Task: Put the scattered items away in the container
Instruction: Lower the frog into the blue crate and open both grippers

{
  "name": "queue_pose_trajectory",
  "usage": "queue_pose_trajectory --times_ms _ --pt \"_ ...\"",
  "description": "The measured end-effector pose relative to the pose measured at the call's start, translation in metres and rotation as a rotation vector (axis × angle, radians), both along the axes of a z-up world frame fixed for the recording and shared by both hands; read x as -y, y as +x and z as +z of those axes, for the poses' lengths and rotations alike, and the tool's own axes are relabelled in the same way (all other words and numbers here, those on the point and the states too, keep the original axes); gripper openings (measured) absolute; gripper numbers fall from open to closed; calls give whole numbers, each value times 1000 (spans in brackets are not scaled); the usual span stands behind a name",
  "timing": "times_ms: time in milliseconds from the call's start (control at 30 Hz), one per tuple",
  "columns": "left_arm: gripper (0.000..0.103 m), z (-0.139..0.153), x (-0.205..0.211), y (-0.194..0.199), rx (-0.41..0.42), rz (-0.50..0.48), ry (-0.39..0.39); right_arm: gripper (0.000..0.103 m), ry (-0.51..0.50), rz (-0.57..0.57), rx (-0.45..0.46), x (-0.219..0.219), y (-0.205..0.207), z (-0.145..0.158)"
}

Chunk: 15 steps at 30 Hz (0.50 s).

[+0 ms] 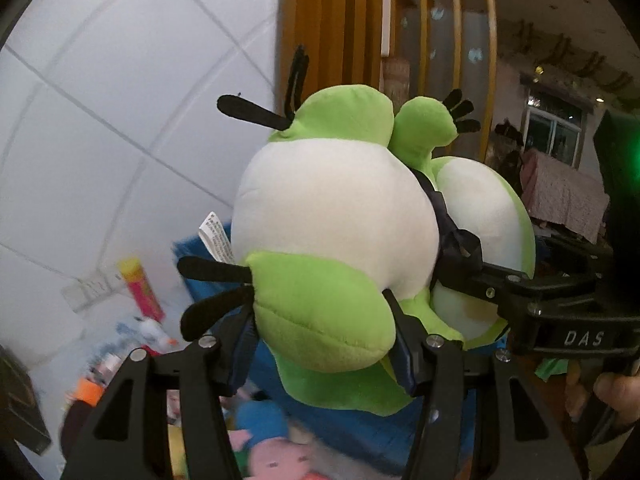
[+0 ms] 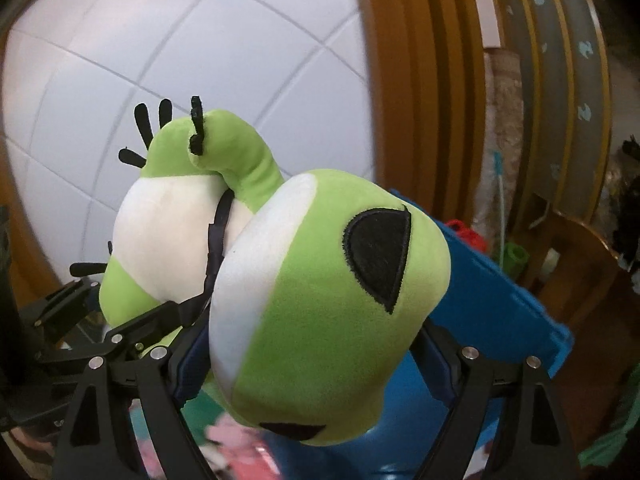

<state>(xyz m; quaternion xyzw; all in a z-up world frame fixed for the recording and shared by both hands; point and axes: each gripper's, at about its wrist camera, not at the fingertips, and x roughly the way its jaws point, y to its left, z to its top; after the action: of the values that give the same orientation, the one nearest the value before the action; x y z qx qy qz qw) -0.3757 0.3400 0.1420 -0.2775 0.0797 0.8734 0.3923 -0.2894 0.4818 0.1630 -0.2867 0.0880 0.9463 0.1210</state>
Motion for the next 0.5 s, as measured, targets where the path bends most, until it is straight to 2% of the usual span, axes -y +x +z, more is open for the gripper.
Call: queue_pose_trajectory --times_ms 133,233,367,433,500 --pt "55 -31 -62 -22 85 9 -59 87 -44 9 81 -67 -19 -32" --pt "55 -55 -101 -33 119 28 -121 87 -105 26 150 -111 -34 -57" --pt "55 -69 -126 -49 174 59 -161 87 -144 48 200 -134 -43 -80" --pt "60 -80 -131 -53 226 82 -188 90 -163 63 212 -139 -46 -87" --pt "67 -93 -130 -57 253 123 -211 98 -173 75 219 -143 -49 -93"
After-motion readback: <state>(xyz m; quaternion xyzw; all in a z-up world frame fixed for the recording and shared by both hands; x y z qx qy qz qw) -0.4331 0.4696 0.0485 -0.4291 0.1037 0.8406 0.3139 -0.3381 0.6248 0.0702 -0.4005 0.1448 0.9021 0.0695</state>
